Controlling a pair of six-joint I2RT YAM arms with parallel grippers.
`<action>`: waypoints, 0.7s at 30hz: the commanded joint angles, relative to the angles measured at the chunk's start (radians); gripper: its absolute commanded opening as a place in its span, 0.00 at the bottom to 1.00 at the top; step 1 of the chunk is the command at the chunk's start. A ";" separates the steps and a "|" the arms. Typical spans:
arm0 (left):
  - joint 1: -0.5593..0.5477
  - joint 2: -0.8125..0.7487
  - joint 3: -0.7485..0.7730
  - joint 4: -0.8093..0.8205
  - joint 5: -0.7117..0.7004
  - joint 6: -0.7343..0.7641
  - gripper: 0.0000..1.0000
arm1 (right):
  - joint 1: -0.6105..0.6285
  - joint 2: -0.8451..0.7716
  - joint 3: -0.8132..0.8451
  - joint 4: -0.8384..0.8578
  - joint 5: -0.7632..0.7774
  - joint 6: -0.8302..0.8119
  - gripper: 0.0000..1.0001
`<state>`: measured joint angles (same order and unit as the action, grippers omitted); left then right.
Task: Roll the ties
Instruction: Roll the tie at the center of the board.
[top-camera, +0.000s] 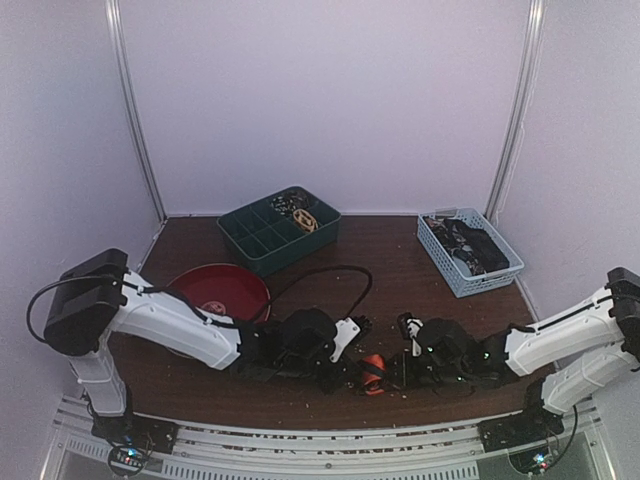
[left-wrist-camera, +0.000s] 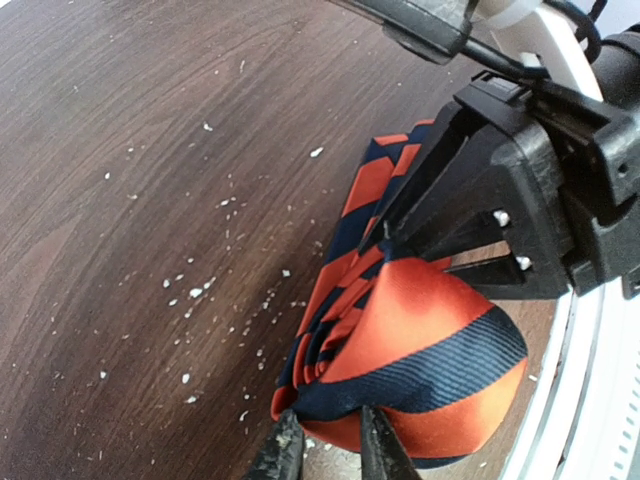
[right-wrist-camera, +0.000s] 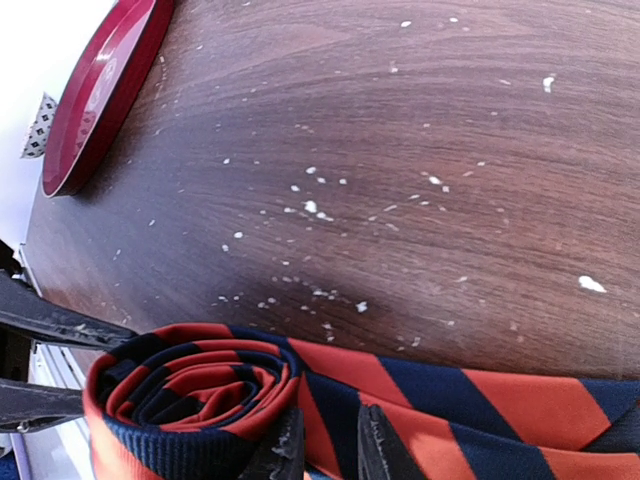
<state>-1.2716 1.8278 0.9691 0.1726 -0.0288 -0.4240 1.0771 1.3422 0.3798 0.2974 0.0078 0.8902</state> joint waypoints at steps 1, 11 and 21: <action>-0.005 0.025 0.036 0.001 0.018 0.019 0.22 | 0.004 -0.031 -0.029 -0.016 0.060 0.011 0.20; -0.005 0.056 0.078 -0.021 0.021 0.022 0.25 | 0.005 -0.122 -0.056 -0.094 0.140 0.041 0.22; -0.005 0.062 0.095 -0.027 0.018 0.025 0.26 | 0.004 -0.329 -0.103 -0.111 0.149 0.131 0.35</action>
<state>-1.2716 1.8740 1.0428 0.1471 -0.0200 -0.4152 1.0771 1.0908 0.3069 0.1959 0.1493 0.9649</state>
